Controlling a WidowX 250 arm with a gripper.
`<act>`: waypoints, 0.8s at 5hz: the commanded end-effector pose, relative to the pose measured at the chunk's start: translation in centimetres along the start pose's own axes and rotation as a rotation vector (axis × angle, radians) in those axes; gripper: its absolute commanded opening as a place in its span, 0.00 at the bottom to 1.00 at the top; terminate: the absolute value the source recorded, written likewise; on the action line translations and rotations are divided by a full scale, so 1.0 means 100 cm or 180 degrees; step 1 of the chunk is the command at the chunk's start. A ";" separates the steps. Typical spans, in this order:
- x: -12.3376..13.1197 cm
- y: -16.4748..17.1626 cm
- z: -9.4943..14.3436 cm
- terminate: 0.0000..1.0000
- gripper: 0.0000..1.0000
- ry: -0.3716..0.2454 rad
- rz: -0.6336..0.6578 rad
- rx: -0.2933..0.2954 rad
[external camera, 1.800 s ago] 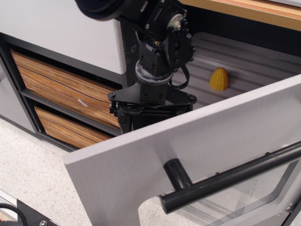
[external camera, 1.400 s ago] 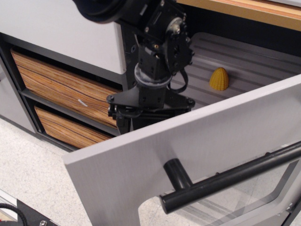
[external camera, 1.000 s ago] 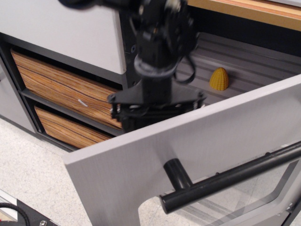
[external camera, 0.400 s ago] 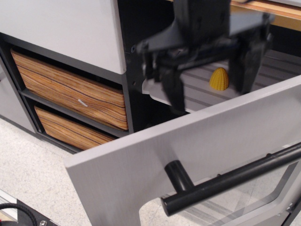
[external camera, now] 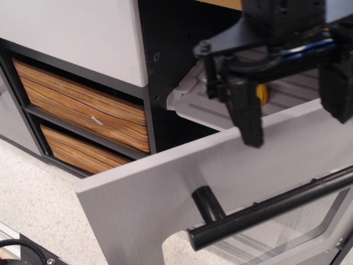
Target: Close oven
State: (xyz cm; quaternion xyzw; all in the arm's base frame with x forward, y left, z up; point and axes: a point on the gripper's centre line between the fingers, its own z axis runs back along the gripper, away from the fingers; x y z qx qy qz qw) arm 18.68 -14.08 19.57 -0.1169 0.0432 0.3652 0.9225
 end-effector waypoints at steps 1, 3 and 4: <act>-0.008 -0.006 -0.007 0.00 1.00 -0.0008 0.0146 0.0036; 0.015 0.000 -0.008 0.00 1.00 -0.0547 0.0454 0.0019; 0.030 0.003 0.004 0.00 1.00 -0.0782 0.0650 -0.0019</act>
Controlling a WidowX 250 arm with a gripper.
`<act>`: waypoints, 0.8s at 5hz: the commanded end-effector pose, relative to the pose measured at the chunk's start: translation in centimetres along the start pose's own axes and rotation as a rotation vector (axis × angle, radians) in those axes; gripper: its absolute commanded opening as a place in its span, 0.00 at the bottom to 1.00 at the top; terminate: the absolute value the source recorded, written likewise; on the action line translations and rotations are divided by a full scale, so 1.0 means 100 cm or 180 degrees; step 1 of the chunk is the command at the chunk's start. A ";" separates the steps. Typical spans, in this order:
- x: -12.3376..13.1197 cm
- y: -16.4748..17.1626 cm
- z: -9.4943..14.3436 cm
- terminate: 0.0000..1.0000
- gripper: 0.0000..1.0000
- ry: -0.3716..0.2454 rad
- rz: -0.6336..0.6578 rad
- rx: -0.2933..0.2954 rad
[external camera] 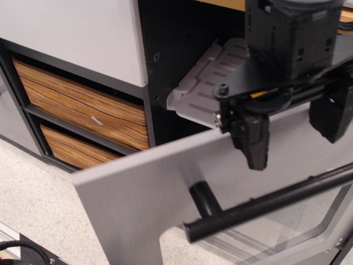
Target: Close oven
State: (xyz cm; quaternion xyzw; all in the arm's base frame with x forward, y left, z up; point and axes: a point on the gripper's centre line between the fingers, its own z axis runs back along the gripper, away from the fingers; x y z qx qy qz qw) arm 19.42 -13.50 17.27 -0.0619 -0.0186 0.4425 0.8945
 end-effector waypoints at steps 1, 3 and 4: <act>0.034 0.000 0.034 0.00 1.00 -0.0269 0.0294 -0.0239; 0.014 0.007 0.032 0.00 1.00 -0.0177 -0.0167 -0.0370; -0.006 0.006 0.003 0.00 1.00 -0.0174 -0.0418 -0.0340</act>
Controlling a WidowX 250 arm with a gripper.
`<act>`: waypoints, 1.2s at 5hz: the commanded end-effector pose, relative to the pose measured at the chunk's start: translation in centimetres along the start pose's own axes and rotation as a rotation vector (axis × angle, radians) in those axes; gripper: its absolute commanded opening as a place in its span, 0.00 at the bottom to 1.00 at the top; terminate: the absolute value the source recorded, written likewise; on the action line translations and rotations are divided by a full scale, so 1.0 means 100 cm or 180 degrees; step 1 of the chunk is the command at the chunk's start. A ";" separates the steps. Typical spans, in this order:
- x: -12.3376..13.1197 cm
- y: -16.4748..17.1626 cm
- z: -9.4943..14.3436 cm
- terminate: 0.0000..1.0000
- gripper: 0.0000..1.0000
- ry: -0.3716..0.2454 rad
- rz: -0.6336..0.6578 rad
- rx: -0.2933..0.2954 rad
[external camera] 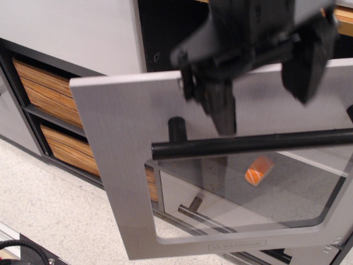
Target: Close oven
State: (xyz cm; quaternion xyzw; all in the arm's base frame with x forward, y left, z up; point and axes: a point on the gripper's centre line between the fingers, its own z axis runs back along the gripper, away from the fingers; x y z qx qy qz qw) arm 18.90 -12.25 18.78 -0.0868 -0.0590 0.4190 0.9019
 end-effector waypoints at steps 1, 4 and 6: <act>-0.030 -0.003 -0.046 0.00 1.00 0.0105 -0.0328 -0.0049; -0.017 0.018 -0.126 0.00 1.00 -0.0014 -0.0426 0.0229; 0.024 0.014 -0.136 0.00 1.00 -0.0097 -0.0271 0.0255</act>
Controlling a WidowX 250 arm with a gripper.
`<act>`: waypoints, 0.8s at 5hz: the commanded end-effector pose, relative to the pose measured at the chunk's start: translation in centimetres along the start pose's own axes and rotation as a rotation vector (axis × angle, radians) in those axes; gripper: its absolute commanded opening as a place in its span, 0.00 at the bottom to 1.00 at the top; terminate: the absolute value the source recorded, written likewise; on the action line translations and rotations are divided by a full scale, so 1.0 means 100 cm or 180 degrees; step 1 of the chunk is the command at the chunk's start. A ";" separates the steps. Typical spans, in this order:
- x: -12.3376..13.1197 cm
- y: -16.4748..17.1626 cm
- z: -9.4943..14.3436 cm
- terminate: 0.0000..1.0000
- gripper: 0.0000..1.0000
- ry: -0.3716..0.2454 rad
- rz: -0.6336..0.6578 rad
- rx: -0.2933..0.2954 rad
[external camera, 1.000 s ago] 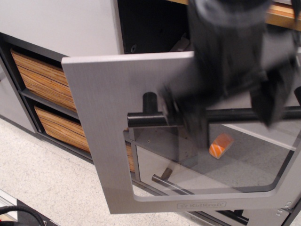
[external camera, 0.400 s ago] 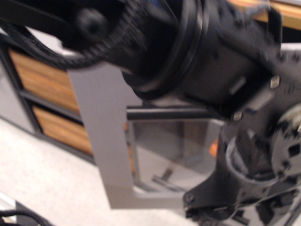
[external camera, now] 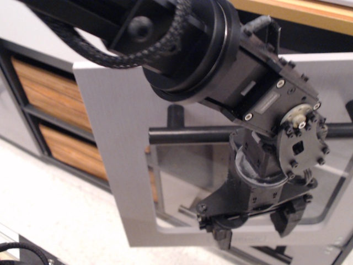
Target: Close oven
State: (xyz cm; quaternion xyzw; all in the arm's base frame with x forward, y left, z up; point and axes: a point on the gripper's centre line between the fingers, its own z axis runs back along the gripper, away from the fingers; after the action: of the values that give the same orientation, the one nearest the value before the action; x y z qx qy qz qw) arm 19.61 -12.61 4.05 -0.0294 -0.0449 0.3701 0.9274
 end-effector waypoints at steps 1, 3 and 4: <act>0.040 -0.006 0.012 0.00 1.00 -0.0046 0.0143 -0.0104; 0.072 -0.011 0.017 0.00 1.00 0.0058 0.0417 -0.0094; 0.080 -0.014 0.017 0.00 1.00 0.0047 0.0492 -0.0088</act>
State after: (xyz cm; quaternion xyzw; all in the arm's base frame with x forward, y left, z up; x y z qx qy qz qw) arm 25.49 -8.59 5.15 -0.0361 -0.0280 0.4395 0.8971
